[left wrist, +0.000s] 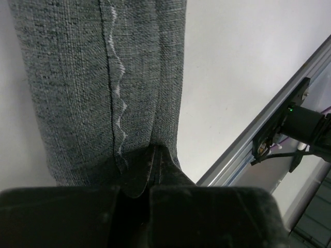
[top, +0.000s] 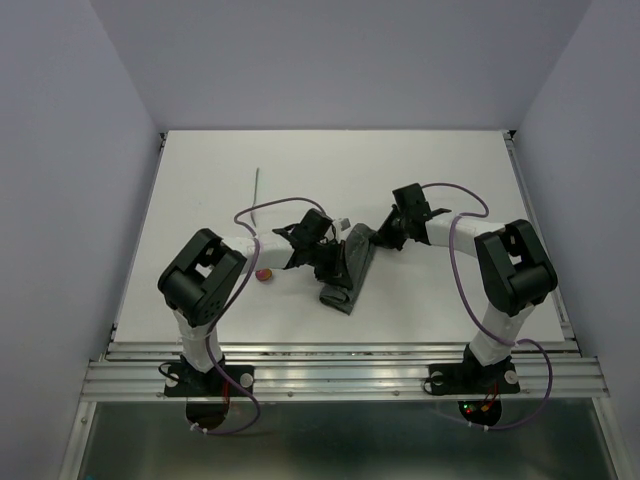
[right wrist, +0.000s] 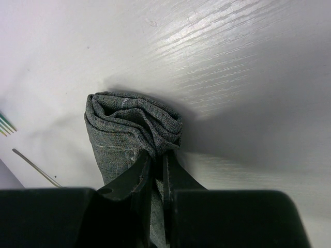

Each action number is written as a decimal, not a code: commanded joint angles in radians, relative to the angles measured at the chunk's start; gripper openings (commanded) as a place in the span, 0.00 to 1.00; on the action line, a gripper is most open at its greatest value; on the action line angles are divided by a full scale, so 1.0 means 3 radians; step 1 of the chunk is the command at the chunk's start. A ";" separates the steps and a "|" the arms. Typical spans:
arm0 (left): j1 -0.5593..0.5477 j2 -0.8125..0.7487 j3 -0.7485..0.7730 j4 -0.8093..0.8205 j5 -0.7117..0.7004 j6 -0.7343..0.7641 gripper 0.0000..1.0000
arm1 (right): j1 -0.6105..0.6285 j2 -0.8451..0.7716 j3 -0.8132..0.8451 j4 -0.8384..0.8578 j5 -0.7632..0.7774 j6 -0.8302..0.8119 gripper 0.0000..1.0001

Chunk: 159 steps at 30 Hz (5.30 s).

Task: Fold the napkin into a case and place the utensils inside
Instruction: Fold the 2/3-rectangle-folded napkin at the center of the board.

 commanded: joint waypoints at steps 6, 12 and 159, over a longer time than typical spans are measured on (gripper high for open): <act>-0.0057 0.0177 0.0181 0.0108 -0.0029 -0.0027 0.00 | -0.0016 0.0057 -0.0153 -0.0126 0.0163 -0.0098 0.16; -0.0062 0.0197 0.0187 0.0108 -0.0024 -0.0022 0.00 | -0.0016 -0.0235 -0.0239 -0.0137 0.0122 -0.0292 0.58; -0.0415 -0.0100 0.0662 -0.0464 -0.0632 0.0300 0.06 | 0.0700 -0.1314 -0.2183 0.0360 -0.0635 -0.0185 0.12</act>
